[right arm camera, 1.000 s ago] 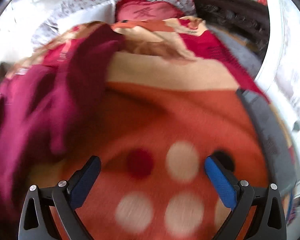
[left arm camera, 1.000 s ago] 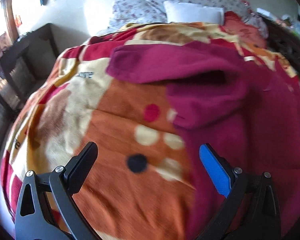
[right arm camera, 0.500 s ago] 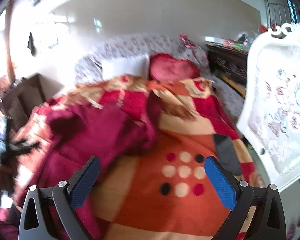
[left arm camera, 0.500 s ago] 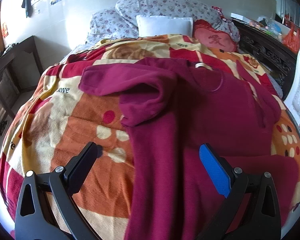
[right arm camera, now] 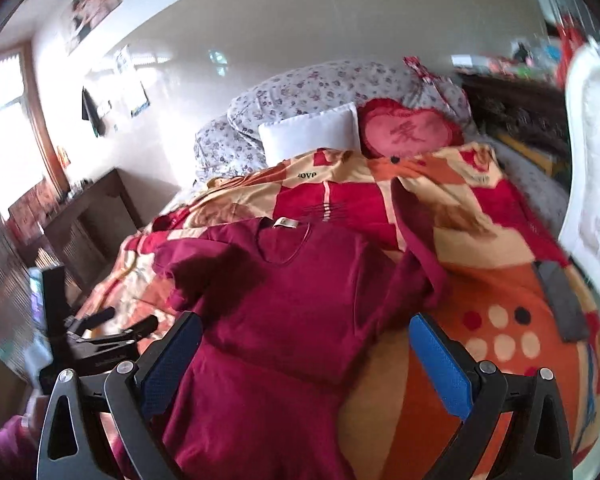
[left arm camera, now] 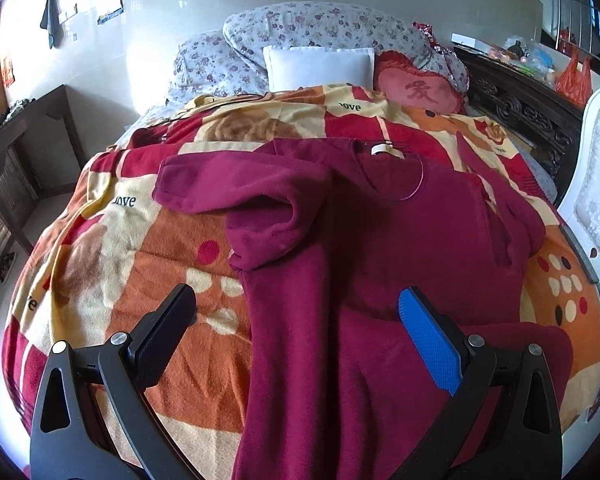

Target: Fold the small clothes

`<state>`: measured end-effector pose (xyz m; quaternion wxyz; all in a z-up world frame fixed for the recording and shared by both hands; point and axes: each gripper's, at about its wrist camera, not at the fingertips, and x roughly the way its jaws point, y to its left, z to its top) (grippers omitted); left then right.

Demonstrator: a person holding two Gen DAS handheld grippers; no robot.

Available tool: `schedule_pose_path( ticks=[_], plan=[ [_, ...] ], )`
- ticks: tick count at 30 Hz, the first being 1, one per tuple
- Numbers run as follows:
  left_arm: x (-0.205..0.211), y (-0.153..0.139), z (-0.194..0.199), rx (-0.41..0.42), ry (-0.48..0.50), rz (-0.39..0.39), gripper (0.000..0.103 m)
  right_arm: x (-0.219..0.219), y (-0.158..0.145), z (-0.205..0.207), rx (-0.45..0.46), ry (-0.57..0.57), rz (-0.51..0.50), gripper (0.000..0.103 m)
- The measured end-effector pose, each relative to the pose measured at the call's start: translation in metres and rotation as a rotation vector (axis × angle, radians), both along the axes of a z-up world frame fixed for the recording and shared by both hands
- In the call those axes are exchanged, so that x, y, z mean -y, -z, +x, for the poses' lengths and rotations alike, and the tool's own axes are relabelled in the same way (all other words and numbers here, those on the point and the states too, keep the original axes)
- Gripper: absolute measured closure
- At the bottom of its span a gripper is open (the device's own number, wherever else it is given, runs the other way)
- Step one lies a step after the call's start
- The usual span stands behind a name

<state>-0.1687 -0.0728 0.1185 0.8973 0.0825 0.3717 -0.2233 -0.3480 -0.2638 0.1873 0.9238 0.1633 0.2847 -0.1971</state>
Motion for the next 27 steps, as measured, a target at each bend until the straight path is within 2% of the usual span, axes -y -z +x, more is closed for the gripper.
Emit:
schedule_pose_path(
  ticks=[3, 7, 10, 15, 18, 27],
  plan=[
    [0.0, -0.001, 0.0, 0.003, -0.002, -0.007, 0.001, -0.011, 0.002, 0.019, -0.027, -0.004, -0.037, 0.0],
    [0.002, -0.001, 0.001, -0.005, -0.007, -0.004, 0.001, -0.011, 0.012, 0.037, -0.067, -0.004, 0.015, 0.0],
    [0.003, 0.0, 0.002, -0.006, -0.006, -0.002, 0.001, -0.013, 0.017, 0.041, -0.07, 0.015, 0.012, 0.0],
    [0.003, 0.0, 0.001, -0.008, -0.007, -0.007, 0.001, -0.019, 0.015, 0.047, -0.089, 0.042, -0.064, 0.0],
    [0.004, 0.002, 0.0, -0.015, -0.007, -0.012, 0.001, -0.019, 0.014, 0.049, -0.096, 0.065, -0.073, 0.0],
    [0.01, 0.004, -0.001, -0.019, -0.001, -0.004, 0.001, -0.014, 0.024, 0.057, -0.103, 0.065, -0.015, 0.0]
  ],
)
